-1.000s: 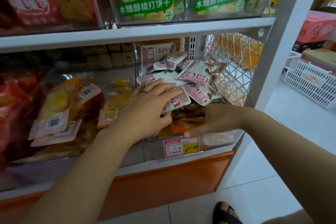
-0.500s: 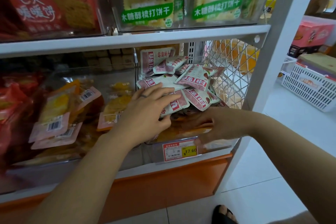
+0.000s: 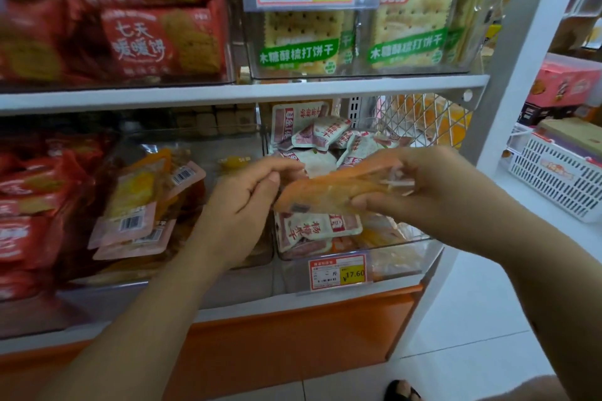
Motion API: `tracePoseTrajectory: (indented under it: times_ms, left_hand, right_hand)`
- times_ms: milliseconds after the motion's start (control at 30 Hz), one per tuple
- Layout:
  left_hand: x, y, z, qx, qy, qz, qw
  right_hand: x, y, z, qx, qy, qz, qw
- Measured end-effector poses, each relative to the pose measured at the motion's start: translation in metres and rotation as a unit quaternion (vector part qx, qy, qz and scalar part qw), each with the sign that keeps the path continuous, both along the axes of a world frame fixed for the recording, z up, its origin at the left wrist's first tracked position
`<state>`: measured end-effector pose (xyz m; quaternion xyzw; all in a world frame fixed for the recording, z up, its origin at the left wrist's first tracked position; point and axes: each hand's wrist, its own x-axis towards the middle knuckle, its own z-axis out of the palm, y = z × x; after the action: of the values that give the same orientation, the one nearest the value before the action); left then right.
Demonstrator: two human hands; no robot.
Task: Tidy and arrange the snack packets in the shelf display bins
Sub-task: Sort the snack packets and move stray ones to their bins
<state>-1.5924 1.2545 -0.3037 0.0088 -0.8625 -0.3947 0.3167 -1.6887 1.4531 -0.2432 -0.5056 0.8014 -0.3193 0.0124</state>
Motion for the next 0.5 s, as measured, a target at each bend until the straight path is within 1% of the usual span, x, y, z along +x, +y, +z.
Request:
tracePoseTrajectory:
  times_ms: [100, 267, 300, 400, 467, 500]
  left_hand:
    - [0.018, -0.013, 0.005, 0.063, 0.060, 0.013, 0.996]
    - [0.043, -0.053, -0.001, 0.139, 0.062, 0.104, 0.983]
    - [0.049, -0.061, 0.000, 0.134, 0.060, 0.130, 0.981]
    - [0.059, -0.079, -0.004, 0.046, 0.034, 0.202, 0.978]
    - [0.060, -0.087, -0.010, 0.000, -0.002, 0.212, 0.977]
    - [0.059, -0.089, -0.013, -0.029, -0.021, 0.209, 0.977]
  right_hand:
    - [0.014, -0.030, -0.004, -0.045, 0.071, 0.034, 0.996]
    - [0.020, -0.097, -0.032, -0.080, 0.161, 0.096, 0.979]
    - [0.019, -0.111, -0.038, -0.074, 0.168, 0.098, 0.978]
    - [0.014, -0.141, -0.052, -0.008, 0.157, 0.077, 0.985]
    - [0.012, -0.148, -0.056, 0.046, 0.159, 0.053, 0.985]
    - [0.011, -0.147, -0.055, 0.050, 0.159, 0.047, 0.985]
